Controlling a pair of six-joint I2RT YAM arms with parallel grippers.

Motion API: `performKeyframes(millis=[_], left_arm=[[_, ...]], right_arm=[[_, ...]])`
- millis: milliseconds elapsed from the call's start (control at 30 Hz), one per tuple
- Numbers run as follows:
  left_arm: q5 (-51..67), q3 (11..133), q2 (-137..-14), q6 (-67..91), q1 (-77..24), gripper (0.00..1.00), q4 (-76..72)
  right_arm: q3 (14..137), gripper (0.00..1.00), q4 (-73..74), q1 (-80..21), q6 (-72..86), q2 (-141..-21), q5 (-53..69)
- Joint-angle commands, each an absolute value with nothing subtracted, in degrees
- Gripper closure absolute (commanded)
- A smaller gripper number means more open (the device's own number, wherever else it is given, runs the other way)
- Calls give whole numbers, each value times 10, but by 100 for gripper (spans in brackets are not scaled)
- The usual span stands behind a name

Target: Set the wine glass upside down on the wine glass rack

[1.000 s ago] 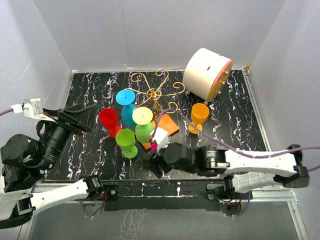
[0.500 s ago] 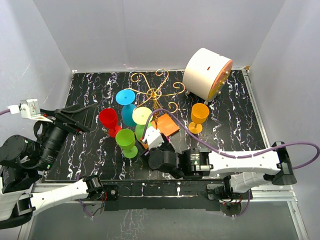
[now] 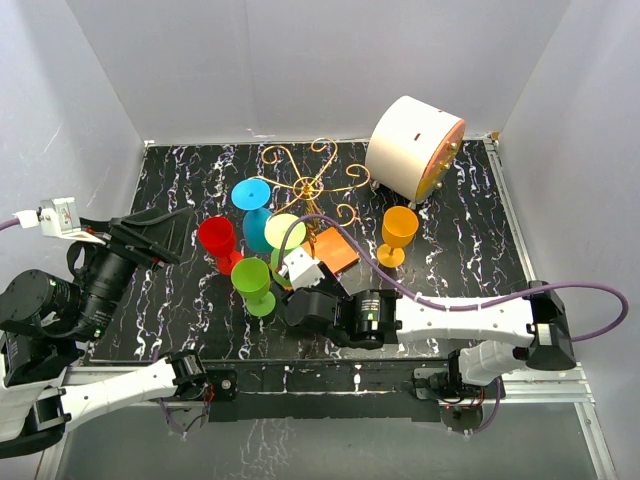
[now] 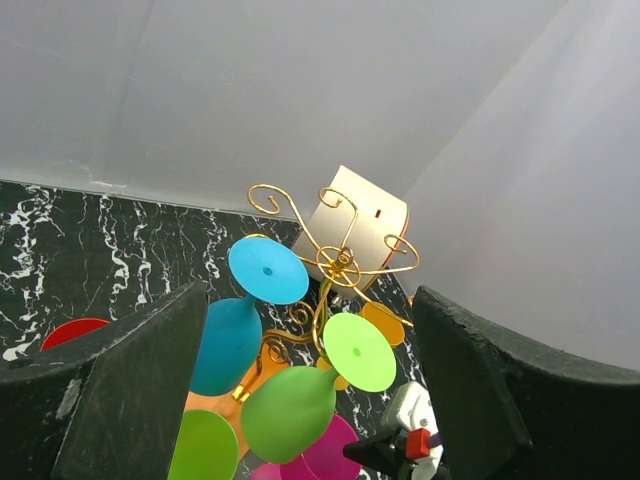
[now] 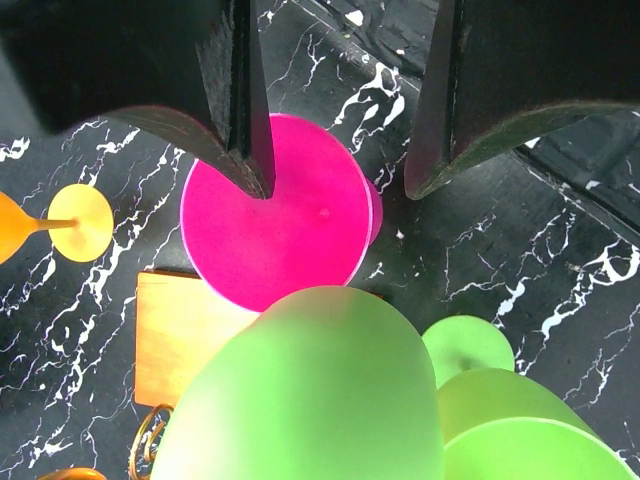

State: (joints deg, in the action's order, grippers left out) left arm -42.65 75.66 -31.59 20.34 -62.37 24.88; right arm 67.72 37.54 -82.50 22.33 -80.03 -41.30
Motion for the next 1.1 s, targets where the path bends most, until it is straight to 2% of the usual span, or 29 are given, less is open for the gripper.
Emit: performKeyframes(millis=[0,400,733,1067], left_arm=[[-436,760,-324,192,-625,18,236],[-428,761,-325,185,-625,18,226],[-425,748,-321,200,-625,18,231],[-425,746,-307,214,-625,17,238]], right_arm=[[691,49,371,-819,203,-801,-396],[694,54,409,-795,137,-804,-255],[708,72,447,-778,68,-814,-254],[756,78,515,-773,26,-840,-215]])
